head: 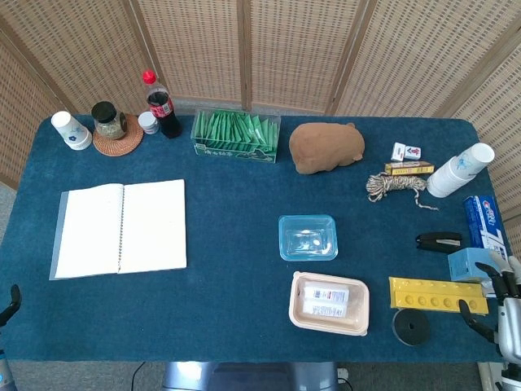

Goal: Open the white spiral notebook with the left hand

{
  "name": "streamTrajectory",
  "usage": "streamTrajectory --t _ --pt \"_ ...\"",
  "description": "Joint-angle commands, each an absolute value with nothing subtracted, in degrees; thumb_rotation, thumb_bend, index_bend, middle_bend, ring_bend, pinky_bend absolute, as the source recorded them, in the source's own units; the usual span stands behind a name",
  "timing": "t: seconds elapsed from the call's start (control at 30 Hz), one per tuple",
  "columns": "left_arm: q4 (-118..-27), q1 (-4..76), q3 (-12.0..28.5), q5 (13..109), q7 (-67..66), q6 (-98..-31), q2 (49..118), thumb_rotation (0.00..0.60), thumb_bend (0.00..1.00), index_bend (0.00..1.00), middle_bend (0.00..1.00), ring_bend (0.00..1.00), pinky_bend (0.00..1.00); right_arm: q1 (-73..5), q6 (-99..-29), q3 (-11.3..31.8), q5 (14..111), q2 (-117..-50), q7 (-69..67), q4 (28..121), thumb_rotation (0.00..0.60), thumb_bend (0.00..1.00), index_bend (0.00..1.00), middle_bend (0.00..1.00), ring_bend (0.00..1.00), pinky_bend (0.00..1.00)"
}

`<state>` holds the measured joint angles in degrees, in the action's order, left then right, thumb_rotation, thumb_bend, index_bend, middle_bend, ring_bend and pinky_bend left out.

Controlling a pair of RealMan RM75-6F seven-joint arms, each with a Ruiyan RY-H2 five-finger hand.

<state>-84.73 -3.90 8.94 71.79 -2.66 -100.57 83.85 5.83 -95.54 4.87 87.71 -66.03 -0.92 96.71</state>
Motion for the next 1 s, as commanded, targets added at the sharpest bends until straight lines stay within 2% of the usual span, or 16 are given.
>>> streamTrajectory --t 0.03,0.5,0.73,1.0 --pt "-86.8 -3.9 7.8 74.2 -3.0 -100.1 82.1 0.600 0.34 0.11 0.10 0.00 0.00 5.7 -95.4 4.8 87.8 -66.1 -0.6 96.9 0.600 0.31 0.22 0.15 0.04 0.12" --pt "-91.6 -2.6 -1.0 84.0 -6.8 -93.5 73.3 0.600 0.34 0.17 0.11 0.00 0.00 4.4 -92.4 4.3 87.1 -66.7 1.0 97.8 0.600 0.31 0.22 0.15 0.04 0.12" --pt "-94.3 -2.6 -3.0 85.6 -6.7 -91.5 71.0 0.600 0.35 0.18 0.11 0.00 0.00 3.2 -90.1 4.1 86.4 -67.3 1.8 98.4 0.600 0.30 0.22 0.15 0.04 0.12" --pt "-95.5 -2.5 -3.5 85.9 -6.2 -90.4 70.3 0.600 0.34 0.19 0.11 0.00 0.00 2.6 -89.1 4.2 86.1 -67.5 2.6 98.8 0.600 0.30 0.22 0.15 0.04 0.12"
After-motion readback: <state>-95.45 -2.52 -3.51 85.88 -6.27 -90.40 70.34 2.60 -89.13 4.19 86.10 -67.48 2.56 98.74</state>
